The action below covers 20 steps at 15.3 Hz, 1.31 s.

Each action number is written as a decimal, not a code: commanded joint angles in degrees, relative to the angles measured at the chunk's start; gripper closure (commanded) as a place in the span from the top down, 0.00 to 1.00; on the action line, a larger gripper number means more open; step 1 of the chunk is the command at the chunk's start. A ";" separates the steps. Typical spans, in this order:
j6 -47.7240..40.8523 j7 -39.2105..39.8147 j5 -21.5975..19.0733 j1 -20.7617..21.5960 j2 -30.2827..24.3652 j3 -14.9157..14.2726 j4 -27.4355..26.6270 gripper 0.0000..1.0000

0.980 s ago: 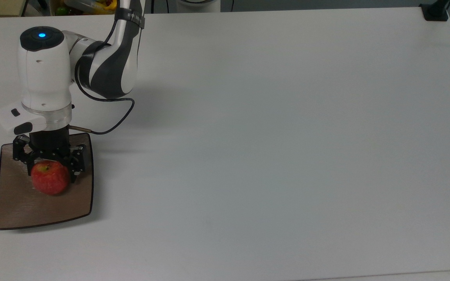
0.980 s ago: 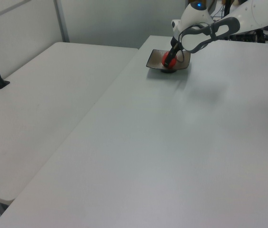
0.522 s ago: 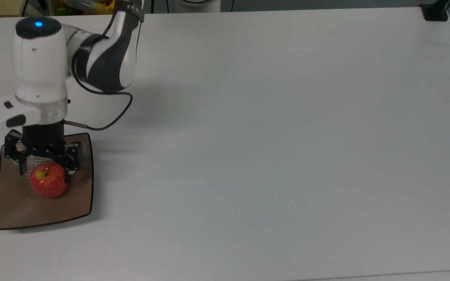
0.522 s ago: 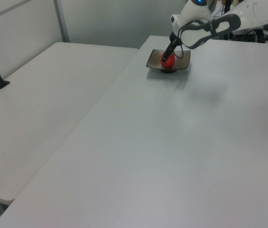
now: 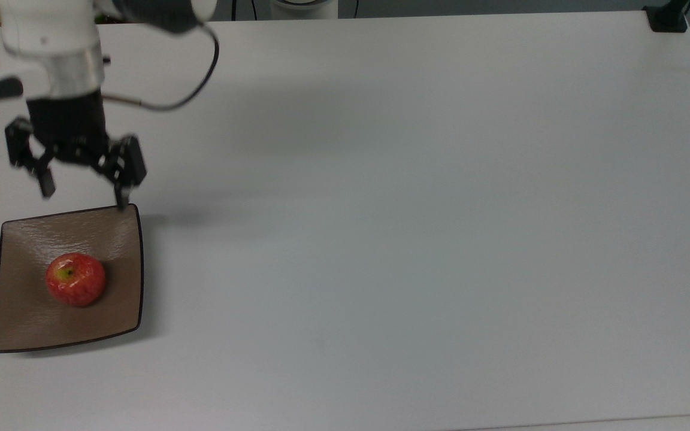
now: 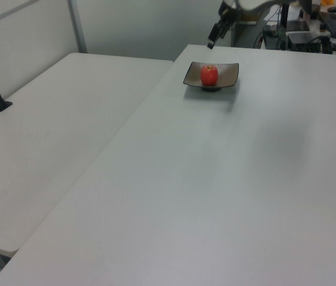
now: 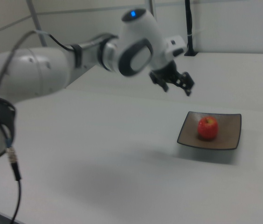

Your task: Apples placed on a ceramic plate

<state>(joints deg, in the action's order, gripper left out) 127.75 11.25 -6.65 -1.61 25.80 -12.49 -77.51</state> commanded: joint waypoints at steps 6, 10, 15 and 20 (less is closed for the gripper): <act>-35.52 -12.21 0.32 5.04 -24.20 1.23 -6.51 1.00; -40.74 -19.32 1.19 5.39 -29.56 6.32 -10.02 1.00; -39.78 -21.71 4.89 7.50 -32.22 12.40 -16.00 1.00; -32.66 -13.73 4.89 7.41 -30.11 12.40 -16.62 1.00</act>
<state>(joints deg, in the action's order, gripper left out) 90.86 -8.10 -2.26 5.86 -4.37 0.38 -92.29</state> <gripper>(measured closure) 0.000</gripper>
